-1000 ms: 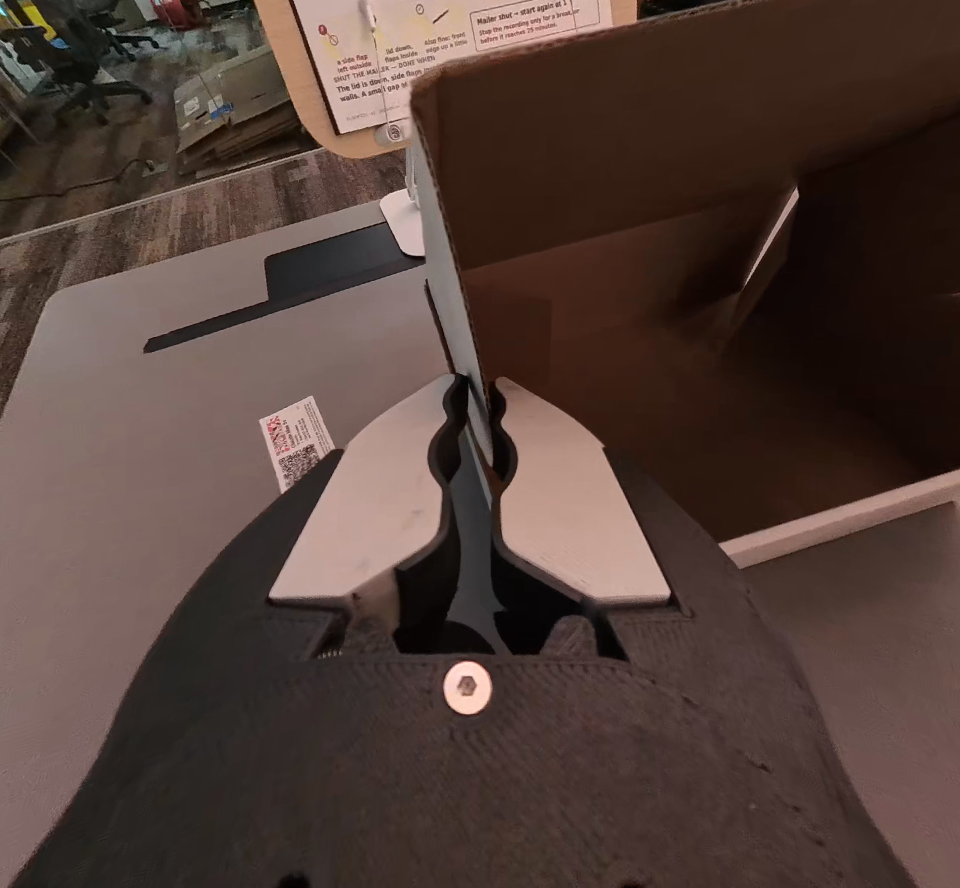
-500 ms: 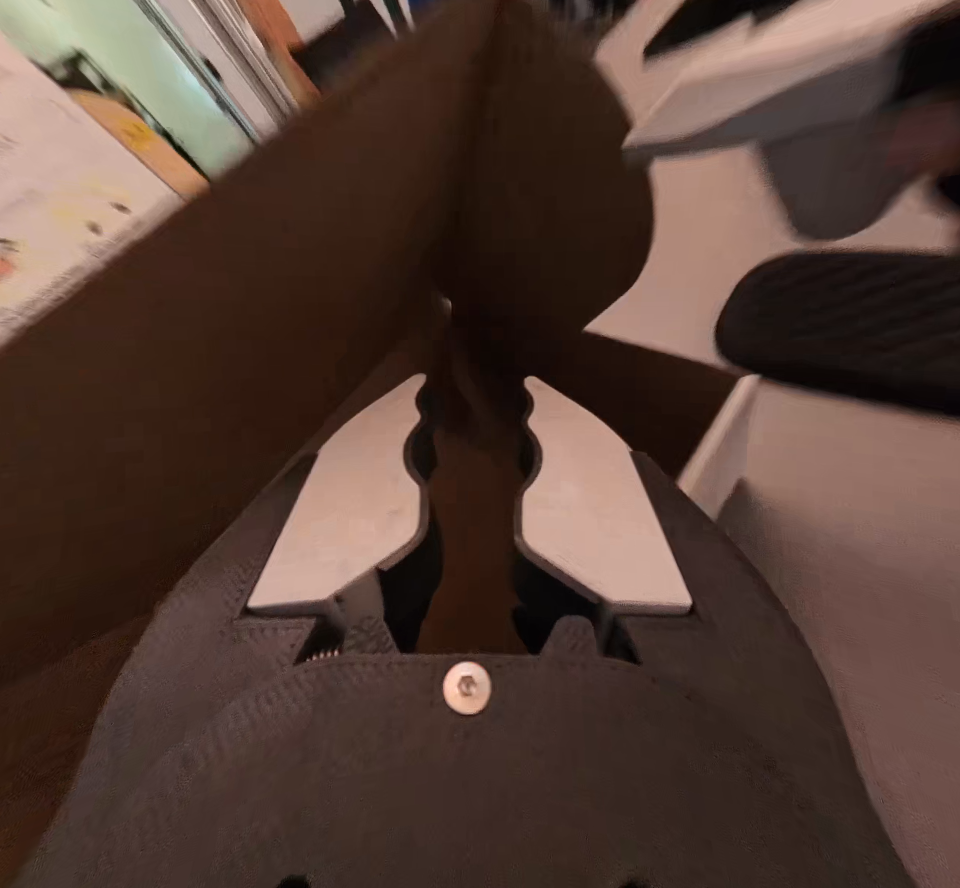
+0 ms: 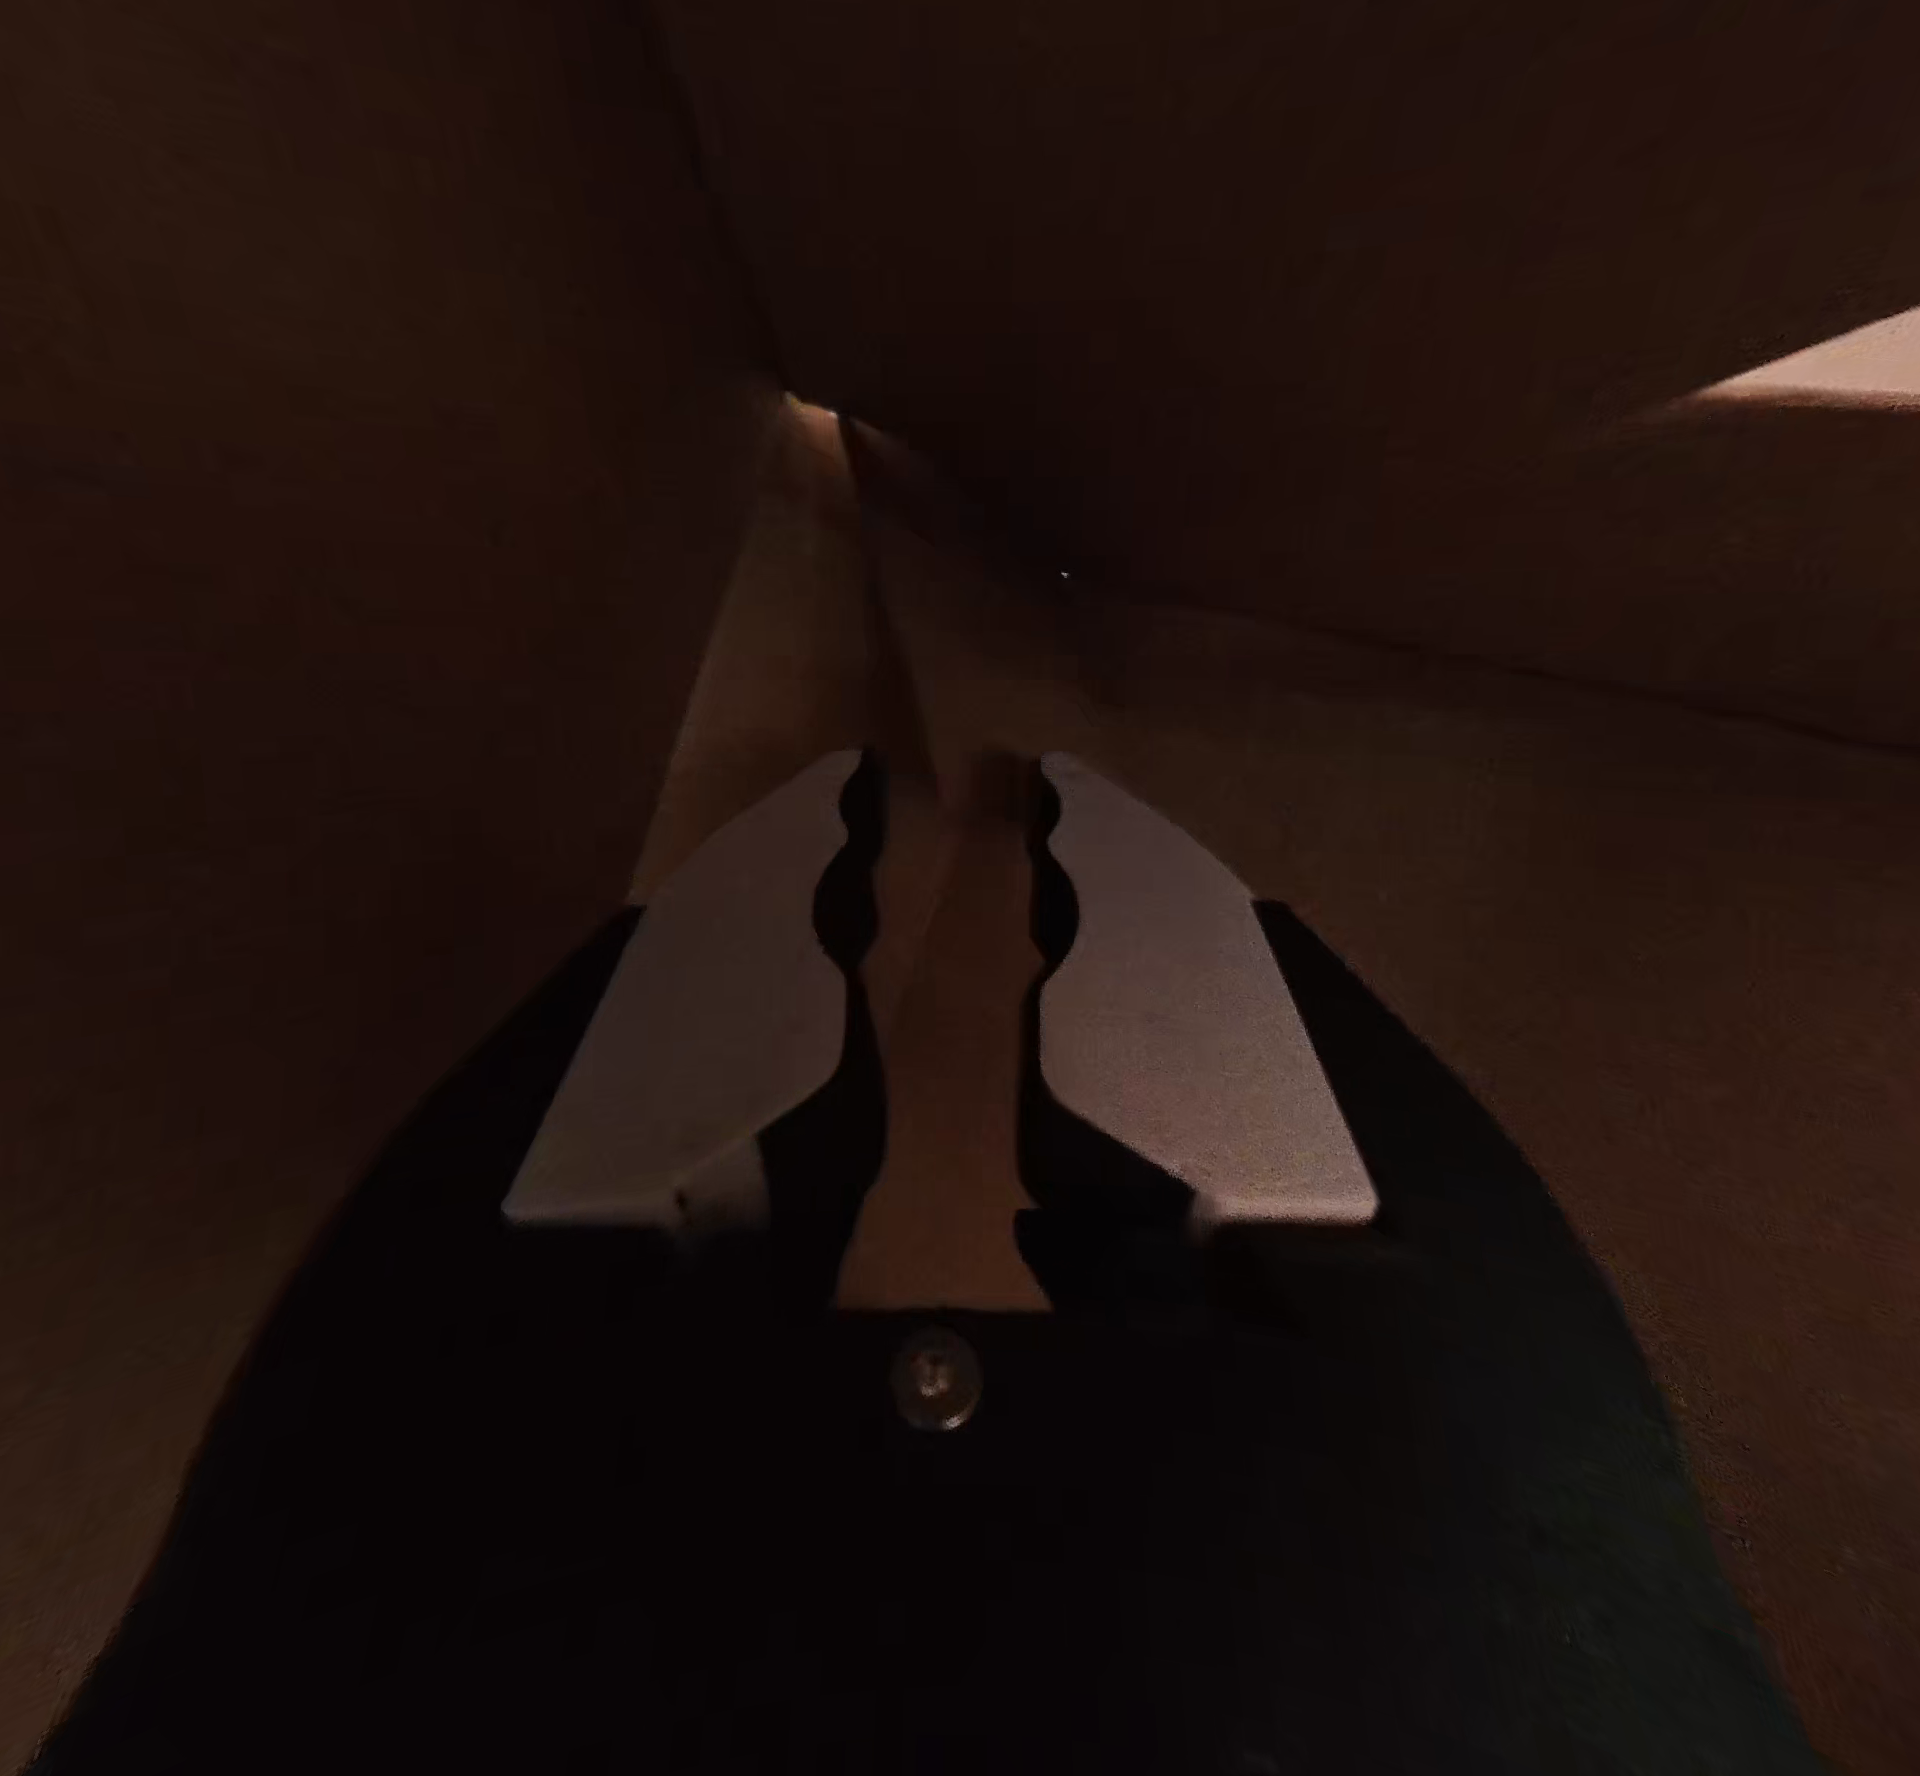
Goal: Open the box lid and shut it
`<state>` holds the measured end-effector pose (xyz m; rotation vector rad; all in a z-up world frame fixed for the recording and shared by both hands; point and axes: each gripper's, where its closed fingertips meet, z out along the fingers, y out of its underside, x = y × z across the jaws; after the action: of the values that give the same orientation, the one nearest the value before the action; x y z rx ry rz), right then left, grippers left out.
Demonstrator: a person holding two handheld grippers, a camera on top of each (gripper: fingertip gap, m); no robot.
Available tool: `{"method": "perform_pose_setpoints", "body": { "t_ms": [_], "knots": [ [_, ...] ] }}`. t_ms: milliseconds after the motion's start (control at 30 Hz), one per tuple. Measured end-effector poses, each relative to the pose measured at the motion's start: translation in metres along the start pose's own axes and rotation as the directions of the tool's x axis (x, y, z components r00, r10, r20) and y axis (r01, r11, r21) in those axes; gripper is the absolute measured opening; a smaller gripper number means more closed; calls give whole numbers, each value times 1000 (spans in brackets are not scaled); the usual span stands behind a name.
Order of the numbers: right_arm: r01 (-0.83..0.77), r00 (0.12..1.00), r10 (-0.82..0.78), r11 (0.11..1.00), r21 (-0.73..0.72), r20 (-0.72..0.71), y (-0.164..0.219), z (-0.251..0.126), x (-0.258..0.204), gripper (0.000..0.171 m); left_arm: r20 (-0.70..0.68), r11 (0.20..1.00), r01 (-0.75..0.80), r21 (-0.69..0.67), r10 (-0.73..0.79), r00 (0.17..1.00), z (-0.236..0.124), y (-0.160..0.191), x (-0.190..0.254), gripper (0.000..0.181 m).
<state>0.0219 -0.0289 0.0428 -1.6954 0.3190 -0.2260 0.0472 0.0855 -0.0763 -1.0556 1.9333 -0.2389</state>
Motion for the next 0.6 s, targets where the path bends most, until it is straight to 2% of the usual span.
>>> {"method": "perform_pose_setpoints", "body": {
  "t_ms": [133,233,367,600],
  "knots": [
    [-30,999,31,999,-34,32,9,7,1,47,-36,997,-48,-54,46,998,14,8,4,24],
    [-61,993,64,997,-38,95,9,7,-7,31,-27,996,-54,-74,53,998,19,9,0,19],
    [-29,998,31,998,-52,45,10,7,-2,11,10,995,-11,-98,12,1000,21,16,-10,17],
    [-64,998,64,995,-75,-5,5,8,1,7,7,993,-40,-110,41,999,22,23,-17,20]
  ]
}}
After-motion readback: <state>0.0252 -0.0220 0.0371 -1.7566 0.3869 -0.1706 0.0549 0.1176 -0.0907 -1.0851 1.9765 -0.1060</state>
